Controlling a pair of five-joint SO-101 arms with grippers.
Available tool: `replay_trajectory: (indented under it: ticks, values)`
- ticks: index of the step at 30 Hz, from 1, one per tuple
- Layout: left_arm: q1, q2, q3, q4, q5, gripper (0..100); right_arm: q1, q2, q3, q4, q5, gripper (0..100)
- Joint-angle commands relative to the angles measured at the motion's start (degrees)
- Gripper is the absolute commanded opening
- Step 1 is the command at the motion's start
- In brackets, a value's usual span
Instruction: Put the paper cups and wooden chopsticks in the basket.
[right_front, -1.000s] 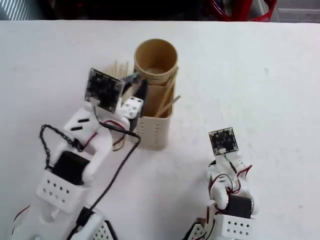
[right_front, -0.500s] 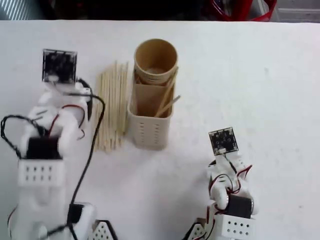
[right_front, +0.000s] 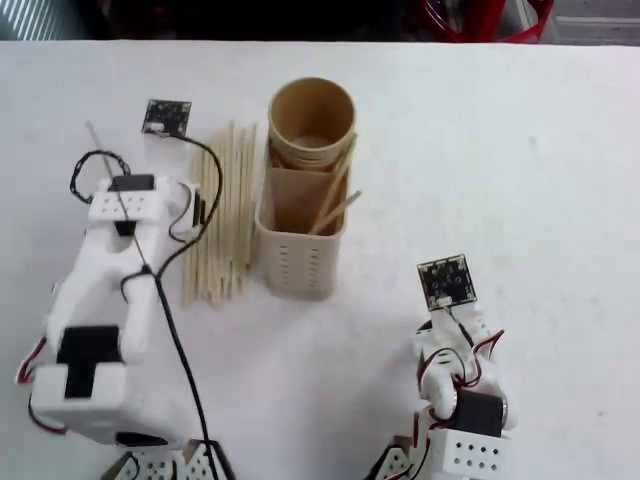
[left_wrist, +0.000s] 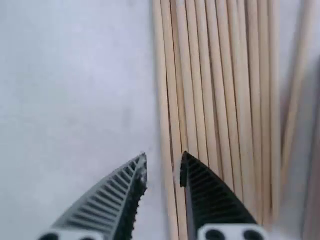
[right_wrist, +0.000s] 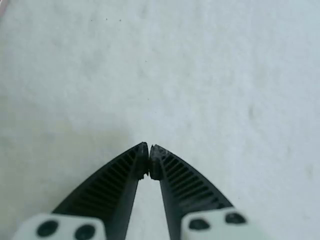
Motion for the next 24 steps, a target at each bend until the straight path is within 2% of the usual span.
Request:
replay_trajectory:
  ticks: [1, 7, 14, 19, 24]
  values:
    - [-1.36, 6.55, -6.42, 0.35, -0.62, 13, 0.31, -0.13, 0.53, -0.66, -0.09, 1.8]
    - [-1.27, 7.69, -6.42, 0.26, -0.70, 8, 0.31, -0.13, 0.53, -0.66, -0.09, 1.8]
    - [-1.45, 11.03, -7.56, 0.35, -0.70, 8, 0.31, -0.13, 0.53, -0.66, -0.09, 1.8]
    - [-2.42, 13.05, -13.19, 6.24, -0.62, 8, 0.31, -0.13, 0.53, -0.66, -0.09, 1.8]
    - [-3.82, 10.68, -13.89, 6.86, -0.35, 8, 0.31, -0.13, 0.53, -0.66, -0.09, 1.8]
